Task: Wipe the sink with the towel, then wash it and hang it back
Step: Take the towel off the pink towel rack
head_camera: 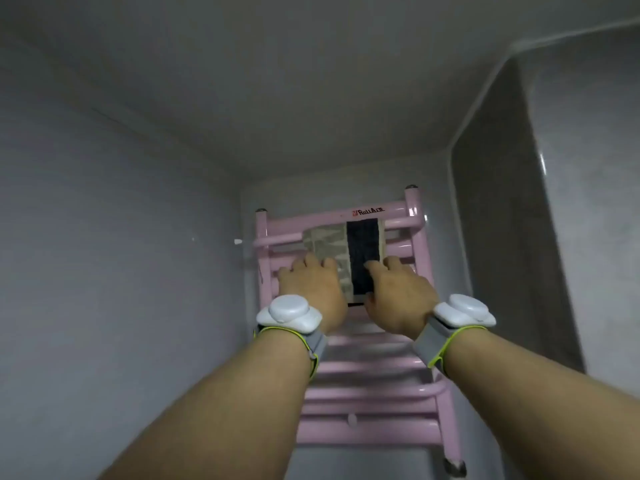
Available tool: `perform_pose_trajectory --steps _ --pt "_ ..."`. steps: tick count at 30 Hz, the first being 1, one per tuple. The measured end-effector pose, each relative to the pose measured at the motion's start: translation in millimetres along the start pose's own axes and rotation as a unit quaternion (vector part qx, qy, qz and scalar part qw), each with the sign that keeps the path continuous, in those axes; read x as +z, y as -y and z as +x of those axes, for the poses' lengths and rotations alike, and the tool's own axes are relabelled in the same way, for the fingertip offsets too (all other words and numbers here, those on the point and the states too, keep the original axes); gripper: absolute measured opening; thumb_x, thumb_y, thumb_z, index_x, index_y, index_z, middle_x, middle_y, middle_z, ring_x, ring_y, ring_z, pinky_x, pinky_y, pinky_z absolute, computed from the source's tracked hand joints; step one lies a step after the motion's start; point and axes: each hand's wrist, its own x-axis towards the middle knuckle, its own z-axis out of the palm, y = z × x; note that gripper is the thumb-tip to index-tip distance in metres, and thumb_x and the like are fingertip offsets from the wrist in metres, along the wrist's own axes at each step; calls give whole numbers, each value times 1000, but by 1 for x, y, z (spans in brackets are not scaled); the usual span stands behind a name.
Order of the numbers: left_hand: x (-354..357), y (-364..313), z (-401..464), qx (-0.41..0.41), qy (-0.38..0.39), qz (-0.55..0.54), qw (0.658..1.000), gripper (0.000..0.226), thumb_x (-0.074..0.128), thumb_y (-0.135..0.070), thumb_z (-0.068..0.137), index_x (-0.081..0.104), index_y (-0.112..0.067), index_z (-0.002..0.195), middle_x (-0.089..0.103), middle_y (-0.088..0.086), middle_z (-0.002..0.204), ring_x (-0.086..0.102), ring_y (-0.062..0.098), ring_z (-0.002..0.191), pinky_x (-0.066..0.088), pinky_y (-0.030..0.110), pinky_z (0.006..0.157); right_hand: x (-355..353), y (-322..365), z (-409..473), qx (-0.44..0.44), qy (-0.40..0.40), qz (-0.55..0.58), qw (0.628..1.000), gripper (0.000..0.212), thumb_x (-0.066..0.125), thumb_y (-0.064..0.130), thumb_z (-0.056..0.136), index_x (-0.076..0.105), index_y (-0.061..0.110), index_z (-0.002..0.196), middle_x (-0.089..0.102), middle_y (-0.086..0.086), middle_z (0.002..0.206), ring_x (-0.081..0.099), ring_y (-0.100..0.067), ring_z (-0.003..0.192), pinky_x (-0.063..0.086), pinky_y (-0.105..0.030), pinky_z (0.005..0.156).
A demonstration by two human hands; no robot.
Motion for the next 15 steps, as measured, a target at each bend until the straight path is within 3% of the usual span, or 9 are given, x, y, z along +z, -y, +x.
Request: perform_pose_trajectory --steps 9,15 --pt "27 -10 61 -92 -24 -81 992 43 52 -36 88 47 -15 126 52 15 128 54 34 113 40 40 90 17 1 61 57 -98 24 993 36 51 39 93 44 13 117 51 -15 118 56 -38 104 50 -45 79" --pt "31 -15 85 -179 16 -227 957 62 55 -28 91 26 -9 142 49 19 135 51 37 123 41 41 99 28 -4 86 123 -127 102 979 50 55 40 93 36 10 128 53 -17 122 60 -38 106 46 -41 79"
